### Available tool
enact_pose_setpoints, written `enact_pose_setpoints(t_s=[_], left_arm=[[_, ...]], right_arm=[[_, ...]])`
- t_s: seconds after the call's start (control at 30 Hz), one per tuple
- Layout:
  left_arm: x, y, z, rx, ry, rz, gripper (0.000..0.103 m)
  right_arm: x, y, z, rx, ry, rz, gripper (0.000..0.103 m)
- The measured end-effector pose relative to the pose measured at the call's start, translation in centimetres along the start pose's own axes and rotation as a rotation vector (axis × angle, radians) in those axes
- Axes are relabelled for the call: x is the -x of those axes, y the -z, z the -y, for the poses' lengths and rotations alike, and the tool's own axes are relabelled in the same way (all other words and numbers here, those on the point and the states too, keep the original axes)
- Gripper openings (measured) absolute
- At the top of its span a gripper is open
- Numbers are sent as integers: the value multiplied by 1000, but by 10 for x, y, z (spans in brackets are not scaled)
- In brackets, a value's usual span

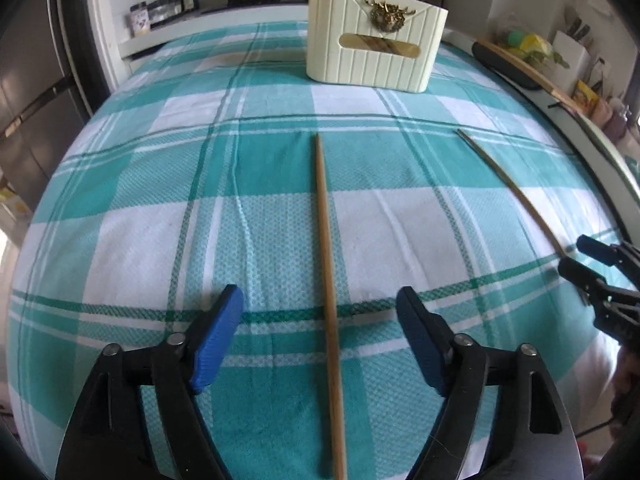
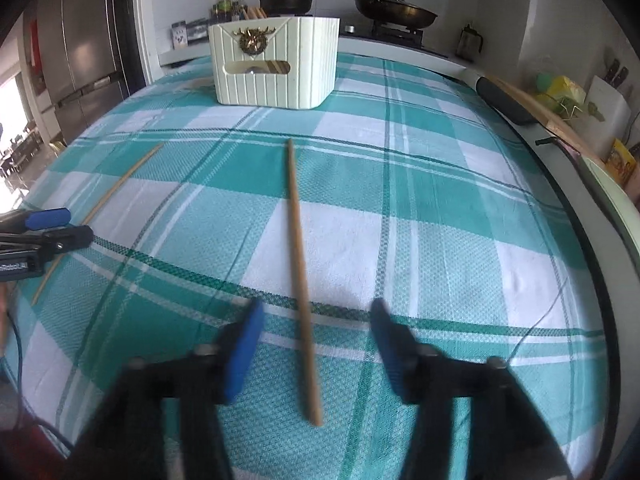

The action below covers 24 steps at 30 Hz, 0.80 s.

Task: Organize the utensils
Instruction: 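Open both grippers and reposition them over the two chopsticks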

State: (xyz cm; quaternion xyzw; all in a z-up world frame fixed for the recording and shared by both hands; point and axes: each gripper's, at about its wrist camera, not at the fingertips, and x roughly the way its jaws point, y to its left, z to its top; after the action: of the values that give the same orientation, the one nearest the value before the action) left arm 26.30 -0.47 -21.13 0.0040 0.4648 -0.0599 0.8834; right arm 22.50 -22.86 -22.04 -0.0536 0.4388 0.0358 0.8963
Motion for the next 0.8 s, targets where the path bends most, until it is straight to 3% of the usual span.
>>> enact_pose_setpoints(t_s=[0.23, 0.8], left_arm=[[-6, 1, 5, -47, -27, -14, 98], [-10, -1, 2, -53, -32, -19, 103]], right_arm=[[-7, -4, 2, 2, -37, 3, 59], [-7, -2, 2, 9, -42, 10, 60]])
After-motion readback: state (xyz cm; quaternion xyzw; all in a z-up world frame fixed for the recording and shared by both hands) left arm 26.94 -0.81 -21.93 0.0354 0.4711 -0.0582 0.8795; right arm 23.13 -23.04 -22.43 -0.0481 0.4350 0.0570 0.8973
